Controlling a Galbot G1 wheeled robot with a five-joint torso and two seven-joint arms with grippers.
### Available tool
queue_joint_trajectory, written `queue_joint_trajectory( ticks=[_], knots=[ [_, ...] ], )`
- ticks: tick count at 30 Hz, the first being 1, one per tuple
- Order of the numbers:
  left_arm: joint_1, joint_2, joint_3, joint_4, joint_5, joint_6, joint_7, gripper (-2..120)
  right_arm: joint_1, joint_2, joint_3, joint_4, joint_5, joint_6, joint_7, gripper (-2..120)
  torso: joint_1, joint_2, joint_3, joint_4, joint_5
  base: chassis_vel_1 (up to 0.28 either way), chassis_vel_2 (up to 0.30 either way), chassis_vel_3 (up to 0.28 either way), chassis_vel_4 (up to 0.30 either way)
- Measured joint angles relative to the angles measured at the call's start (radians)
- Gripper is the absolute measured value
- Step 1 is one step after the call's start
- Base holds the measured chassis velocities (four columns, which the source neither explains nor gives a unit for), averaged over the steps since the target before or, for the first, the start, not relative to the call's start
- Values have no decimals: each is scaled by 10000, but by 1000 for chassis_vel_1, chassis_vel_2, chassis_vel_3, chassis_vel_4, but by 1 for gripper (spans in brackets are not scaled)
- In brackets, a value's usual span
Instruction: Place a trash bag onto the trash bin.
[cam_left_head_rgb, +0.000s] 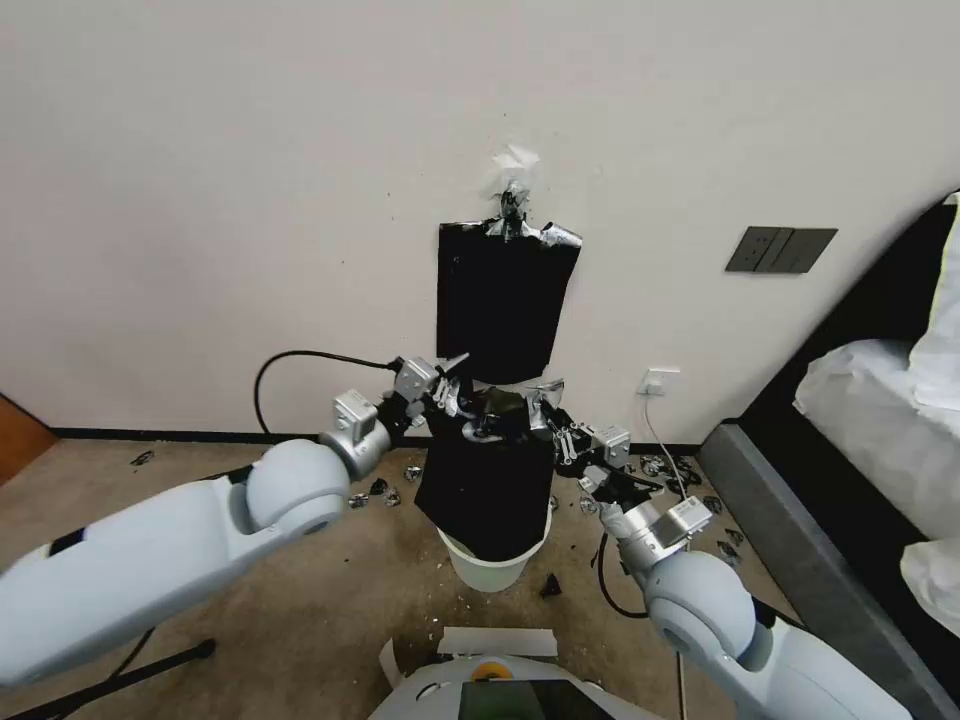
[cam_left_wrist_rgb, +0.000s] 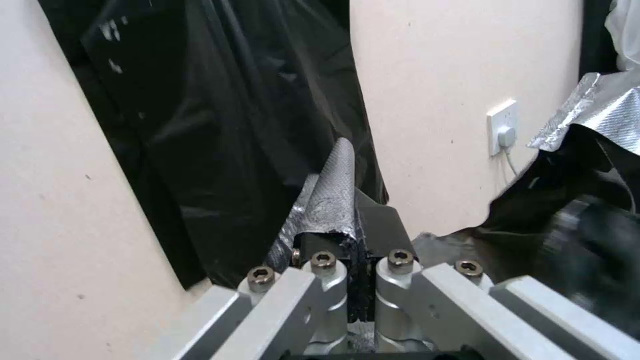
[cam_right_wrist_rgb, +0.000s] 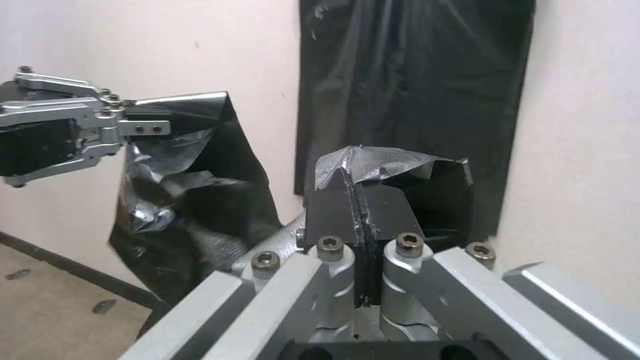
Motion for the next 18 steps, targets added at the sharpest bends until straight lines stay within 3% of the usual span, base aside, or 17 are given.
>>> queue_joint_trajectory(
  ticks=[11,18],
  knots=[
    [1771,-247,-801,71,102,125,-236,0,-454,257,-139,-473,-232,6,248,0,0,0,0,0,-2,0,0,0,0],
    [5120,-429,-2544,-567,769,353,-306,0,-1467,586,-359,-664,-584,-314,489,0,-1,0,-1,1,-2,0,0,0,0]
  ],
)
